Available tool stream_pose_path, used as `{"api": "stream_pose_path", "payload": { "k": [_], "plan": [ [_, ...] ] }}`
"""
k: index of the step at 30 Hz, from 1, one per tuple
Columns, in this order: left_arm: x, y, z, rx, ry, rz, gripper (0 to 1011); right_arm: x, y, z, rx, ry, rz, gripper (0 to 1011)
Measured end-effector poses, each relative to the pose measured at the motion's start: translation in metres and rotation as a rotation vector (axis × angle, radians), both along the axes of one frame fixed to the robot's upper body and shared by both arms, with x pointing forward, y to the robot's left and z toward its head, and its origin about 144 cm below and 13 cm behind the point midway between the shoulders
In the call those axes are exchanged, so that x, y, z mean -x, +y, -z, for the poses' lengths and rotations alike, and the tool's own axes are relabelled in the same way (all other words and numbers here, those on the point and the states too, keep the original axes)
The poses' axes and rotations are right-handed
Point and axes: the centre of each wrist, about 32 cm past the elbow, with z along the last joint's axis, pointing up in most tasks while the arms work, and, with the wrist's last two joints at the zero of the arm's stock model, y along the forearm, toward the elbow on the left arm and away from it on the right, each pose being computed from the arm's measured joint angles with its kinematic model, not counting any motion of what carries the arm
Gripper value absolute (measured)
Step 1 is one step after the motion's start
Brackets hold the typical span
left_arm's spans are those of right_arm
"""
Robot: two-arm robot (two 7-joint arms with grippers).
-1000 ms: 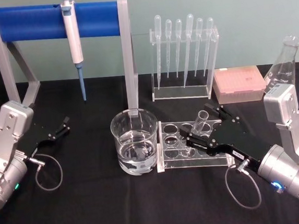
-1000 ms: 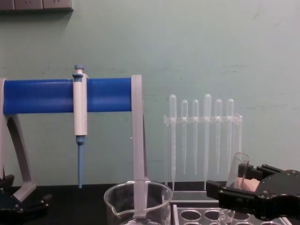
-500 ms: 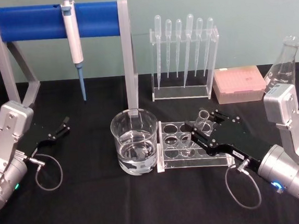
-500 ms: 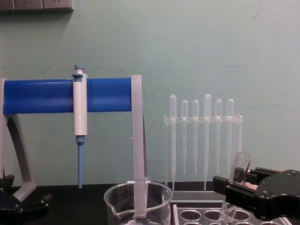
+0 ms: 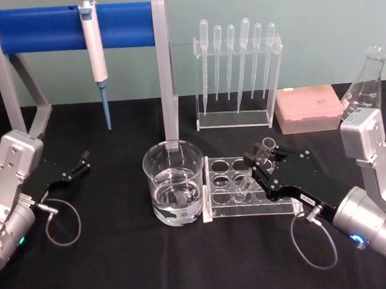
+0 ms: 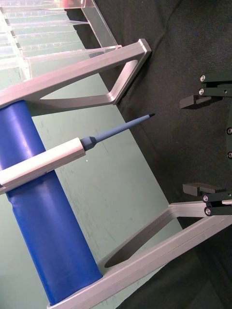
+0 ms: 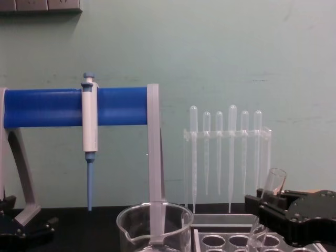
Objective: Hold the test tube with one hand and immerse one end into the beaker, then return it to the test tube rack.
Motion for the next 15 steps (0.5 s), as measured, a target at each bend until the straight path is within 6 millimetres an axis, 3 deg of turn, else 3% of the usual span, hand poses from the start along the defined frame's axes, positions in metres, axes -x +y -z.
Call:
{"api": "stream_pose_path", "payload": {
  "k": [7, 15],
  "plan": [
    [0.000, 0.000, 0.000, 0.000, 0.000, 0.000, 1000, -0.002, 0.000, -0.002, 0.003, 0.000, -0.002, 227],
    [0.000, 0.000, 0.000, 0.000, 0.000, 0.000, 1000, -0.019, -0.003, -0.034, 0.034, 0.013, -0.047, 227]
  ]
}}
